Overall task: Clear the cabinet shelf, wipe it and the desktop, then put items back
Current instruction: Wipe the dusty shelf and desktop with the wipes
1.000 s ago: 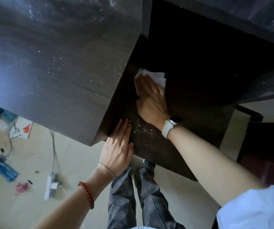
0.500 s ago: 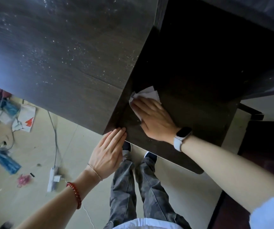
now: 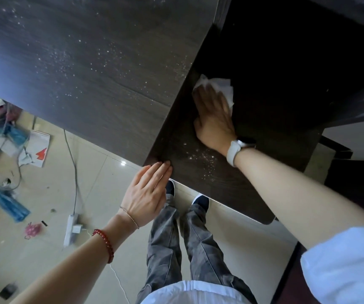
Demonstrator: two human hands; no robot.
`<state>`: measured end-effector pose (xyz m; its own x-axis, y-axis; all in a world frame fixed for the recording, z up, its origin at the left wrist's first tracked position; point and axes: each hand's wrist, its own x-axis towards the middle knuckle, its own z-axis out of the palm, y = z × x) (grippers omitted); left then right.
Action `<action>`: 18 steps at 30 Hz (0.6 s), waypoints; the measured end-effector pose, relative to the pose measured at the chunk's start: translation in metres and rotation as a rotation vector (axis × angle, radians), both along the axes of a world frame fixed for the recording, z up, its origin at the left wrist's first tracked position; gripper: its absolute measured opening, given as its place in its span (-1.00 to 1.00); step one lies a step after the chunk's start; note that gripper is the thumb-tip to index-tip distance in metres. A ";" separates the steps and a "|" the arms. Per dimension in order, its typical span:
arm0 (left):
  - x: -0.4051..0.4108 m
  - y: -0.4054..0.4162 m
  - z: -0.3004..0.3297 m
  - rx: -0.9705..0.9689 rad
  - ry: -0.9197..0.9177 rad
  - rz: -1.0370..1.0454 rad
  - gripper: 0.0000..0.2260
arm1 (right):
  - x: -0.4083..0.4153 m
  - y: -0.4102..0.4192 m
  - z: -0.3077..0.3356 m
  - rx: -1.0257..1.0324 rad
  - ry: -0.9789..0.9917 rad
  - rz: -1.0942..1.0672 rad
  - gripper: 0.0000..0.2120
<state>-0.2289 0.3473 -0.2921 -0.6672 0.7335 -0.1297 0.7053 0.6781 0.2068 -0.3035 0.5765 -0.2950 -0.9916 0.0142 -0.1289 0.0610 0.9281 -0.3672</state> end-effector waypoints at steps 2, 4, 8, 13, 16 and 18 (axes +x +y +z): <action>0.000 -0.002 0.001 0.023 -0.003 0.023 -0.60 | 0.026 -0.018 -0.003 0.021 0.016 0.093 -0.44; 0.000 -0.007 0.003 0.042 -0.008 0.088 -0.62 | 0.059 -0.037 -0.003 0.035 0.022 0.249 -0.48; -0.003 -0.015 0.007 0.030 0.006 0.239 -0.63 | 0.092 -0.034 0.001 0.054 0.000 0.611 -0.49; 0.000 -0.005 0.008 -0.071 -0.010 0.271 -0.59 | 0.043 -0.004 -0.003 0.131 -0.070 0.036 -0.43; 0.003 -0.007 0.006 -0.049 -0.018 0.274 -0.60 | 0.083 -0.056 -0.005 0.085 -0.058 0.209 -0.47; 0.003 -0.007 0.007 -0.050 -0.018 0.285 -0.60 | 0.123 -0.063 -0.002 0.081 -0.028 0.512 -0.48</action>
